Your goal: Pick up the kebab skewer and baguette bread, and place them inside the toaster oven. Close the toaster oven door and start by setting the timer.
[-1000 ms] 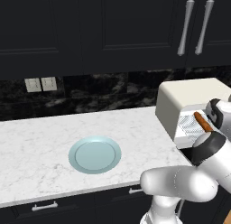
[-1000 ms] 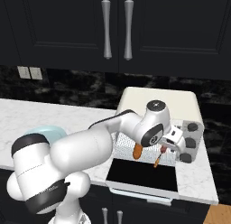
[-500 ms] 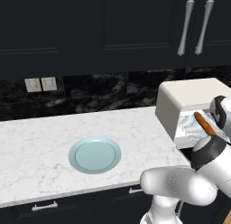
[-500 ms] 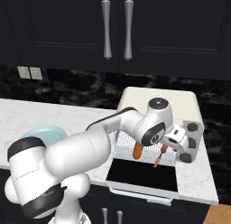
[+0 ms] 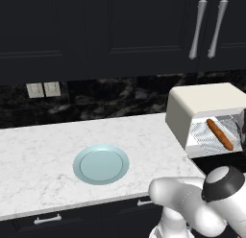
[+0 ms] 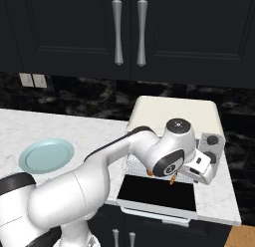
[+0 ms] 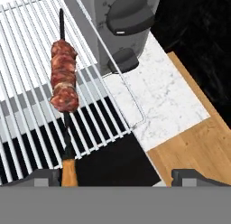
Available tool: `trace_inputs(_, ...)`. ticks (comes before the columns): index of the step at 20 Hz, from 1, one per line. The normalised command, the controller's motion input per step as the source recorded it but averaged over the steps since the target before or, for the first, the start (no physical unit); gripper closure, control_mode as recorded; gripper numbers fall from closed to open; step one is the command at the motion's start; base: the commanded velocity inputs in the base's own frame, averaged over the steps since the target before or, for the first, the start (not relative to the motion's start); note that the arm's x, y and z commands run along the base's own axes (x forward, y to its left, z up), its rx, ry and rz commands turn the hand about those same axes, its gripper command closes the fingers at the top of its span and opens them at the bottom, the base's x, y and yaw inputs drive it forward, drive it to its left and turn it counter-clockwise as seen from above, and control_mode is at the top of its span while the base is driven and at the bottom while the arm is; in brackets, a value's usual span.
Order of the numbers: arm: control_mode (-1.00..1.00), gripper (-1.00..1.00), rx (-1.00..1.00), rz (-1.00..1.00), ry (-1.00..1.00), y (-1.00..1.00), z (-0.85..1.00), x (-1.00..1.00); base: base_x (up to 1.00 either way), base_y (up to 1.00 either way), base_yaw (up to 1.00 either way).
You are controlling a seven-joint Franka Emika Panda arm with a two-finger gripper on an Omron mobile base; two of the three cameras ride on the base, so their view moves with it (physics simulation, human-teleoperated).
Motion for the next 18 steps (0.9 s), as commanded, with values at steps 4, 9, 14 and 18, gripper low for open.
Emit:
trace_inputs(4, -1.0, -1.0, 0.0, 0.0, 0.07, 0.25, -0.11, -0.06, 0.0, 0.0, 0.0)
trace_inputs(9, -1.0, -1.0, 0.0, 0.05, 0.16, 0.39, -0.26, 0.0, 0.0, 0.0, 0.0)
trace_inputs(14, -1.0, -1.0, 0.0, 0.07, 0.16, 0.05, -0.29, 0.0, 0.0, 0.0, 0.0)
trace_inputs(18, -1.0, -1.0, 0.0, 0.03, 0.15, 0.0, -0.25, -0.02, 0.0, 0.0, 0.0)
